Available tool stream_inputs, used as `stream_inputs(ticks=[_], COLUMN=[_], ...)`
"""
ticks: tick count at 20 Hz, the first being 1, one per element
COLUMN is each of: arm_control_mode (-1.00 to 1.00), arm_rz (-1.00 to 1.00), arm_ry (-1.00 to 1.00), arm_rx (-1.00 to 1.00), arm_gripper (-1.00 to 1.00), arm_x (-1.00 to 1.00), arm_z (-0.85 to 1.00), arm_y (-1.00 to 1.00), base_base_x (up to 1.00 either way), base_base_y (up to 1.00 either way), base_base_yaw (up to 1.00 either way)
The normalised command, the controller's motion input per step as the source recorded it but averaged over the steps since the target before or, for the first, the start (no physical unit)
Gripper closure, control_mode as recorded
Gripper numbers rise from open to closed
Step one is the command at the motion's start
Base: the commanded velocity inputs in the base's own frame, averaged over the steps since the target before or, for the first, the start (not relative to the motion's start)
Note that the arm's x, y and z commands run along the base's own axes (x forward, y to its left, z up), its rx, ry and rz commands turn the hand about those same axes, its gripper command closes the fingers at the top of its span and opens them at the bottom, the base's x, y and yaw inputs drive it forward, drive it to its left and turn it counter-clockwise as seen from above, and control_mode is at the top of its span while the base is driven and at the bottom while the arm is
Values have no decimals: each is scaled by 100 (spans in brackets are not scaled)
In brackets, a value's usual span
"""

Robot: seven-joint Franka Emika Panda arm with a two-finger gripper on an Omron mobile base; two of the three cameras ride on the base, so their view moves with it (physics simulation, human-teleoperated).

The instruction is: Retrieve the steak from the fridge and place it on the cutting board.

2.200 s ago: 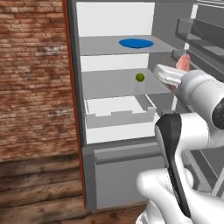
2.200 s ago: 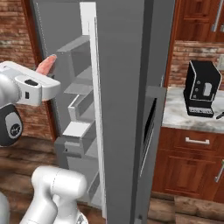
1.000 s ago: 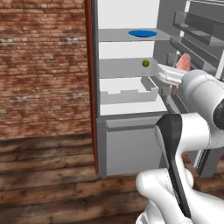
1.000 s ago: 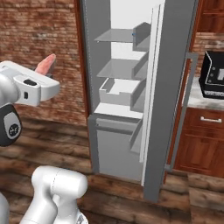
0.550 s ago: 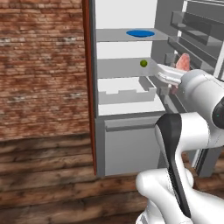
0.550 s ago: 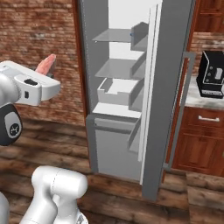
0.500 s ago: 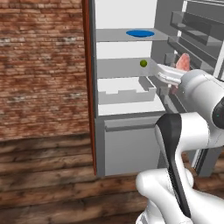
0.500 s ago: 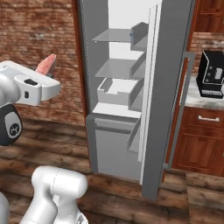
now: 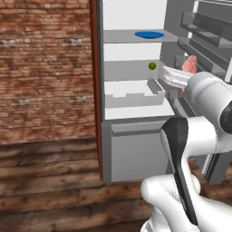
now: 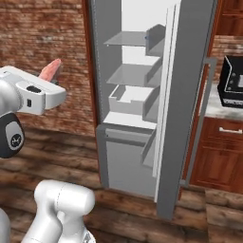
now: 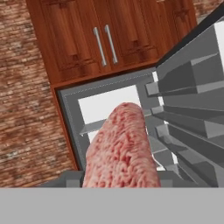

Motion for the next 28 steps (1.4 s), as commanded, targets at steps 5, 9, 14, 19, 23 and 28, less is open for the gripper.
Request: stream_inputs(ticks=[5,9,14,19,23,28], arm_control_mode=[100,100,100,100,100,100], arm_rz=[0,0,0,0,0,0], arm_ry=[0,0,0,0,0,0], arm_rx=[0,0,0,0,0,0], arm_gripper=[100,100,100,100,100,100], arm_x=[0,0,0,0,0,0], arm_z=[0,0,0,0,0,0], arm_y=[0,0,0,0,0,0], base_base_x=[-90,-81,-82,-90,-89,-74], base_base_y=[-1,0,0,0,-1,-1], base_base_yaw=[6,-19,-27,-36,-44,-55])
